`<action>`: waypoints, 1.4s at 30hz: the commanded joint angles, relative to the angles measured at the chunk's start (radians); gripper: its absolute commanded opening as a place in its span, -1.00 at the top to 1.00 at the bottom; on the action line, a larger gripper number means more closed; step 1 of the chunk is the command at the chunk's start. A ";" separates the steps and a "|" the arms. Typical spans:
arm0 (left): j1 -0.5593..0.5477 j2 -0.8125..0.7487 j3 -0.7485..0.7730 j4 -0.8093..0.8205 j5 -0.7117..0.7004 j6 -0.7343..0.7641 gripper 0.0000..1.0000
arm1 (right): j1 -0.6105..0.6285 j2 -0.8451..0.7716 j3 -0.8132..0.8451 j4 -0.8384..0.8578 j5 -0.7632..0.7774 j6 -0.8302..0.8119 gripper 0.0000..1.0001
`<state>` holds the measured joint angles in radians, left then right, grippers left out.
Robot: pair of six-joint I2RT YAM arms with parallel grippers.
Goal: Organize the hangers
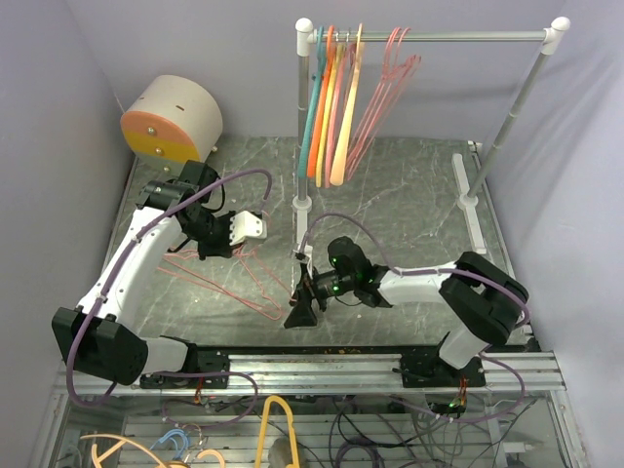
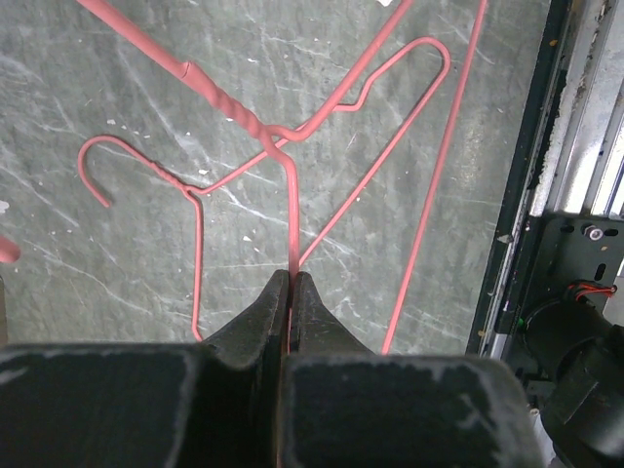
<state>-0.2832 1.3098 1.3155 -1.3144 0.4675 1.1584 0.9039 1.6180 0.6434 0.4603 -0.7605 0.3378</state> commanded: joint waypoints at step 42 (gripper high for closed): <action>0.027 -0.090 0.082 0.495 -0.488 -0.722 -0.92 | 0.073 -0.688 -0.140 -0.748 0.815 0.540 1.00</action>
<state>-0.3267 1.2137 1.4292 -0.8295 -0.0200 0.5346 0.9730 0.9874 0.4267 0.0036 -0.1474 0.7876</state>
